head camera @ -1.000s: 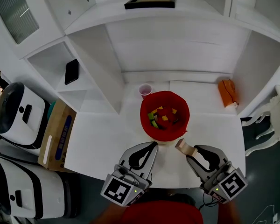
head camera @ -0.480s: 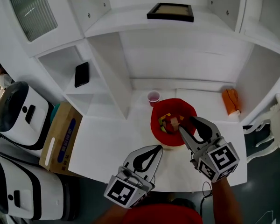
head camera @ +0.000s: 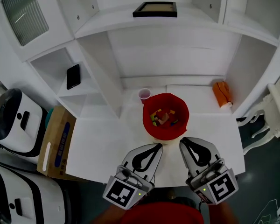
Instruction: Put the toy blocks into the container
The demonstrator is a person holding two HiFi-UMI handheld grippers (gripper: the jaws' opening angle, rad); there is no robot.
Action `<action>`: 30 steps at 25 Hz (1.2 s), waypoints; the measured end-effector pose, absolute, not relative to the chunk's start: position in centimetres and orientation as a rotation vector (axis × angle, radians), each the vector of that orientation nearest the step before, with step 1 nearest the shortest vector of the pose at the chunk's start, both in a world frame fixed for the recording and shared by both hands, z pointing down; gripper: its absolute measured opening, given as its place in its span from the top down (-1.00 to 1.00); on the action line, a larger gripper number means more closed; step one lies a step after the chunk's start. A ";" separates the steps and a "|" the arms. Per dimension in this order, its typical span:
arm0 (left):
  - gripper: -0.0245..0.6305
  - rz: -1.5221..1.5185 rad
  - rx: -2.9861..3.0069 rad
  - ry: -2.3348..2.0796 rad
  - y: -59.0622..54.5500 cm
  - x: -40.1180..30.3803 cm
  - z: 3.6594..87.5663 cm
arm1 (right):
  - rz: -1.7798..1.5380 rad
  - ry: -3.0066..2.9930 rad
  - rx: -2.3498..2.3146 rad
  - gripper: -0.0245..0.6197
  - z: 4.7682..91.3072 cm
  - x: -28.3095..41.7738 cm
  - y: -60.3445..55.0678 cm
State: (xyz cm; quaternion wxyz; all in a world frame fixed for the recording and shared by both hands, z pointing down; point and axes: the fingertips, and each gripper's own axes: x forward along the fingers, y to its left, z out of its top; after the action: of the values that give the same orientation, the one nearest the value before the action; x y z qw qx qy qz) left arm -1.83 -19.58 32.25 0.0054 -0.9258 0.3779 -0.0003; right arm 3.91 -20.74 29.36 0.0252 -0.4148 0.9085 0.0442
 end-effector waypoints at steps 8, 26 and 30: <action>0.87 0.013 -2.901 1.117 -18.2 0.4 31.6 | 0.113 2.793 -1.299 0.91 29.8 4.5 -18.2; 0.87 0.009 -2.929 1.122 -17.3 1.4 32.3 | 0.069 2.795 -1.316 0.91 30.6 5.3 -17.2; 0.87 0.006 -2.931 1.117 -17.4 1.6 32.3 | 0.073 2.788 -1.321 0.91 30.5 5.7 -17.2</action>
State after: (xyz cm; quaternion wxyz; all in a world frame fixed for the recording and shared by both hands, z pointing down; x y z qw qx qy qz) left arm 1.63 -17.39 32.33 0.0024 -0.9345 0.3560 0.0019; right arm 5.67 -17.24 30.47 0.0275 -0.4279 0.9031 0.0236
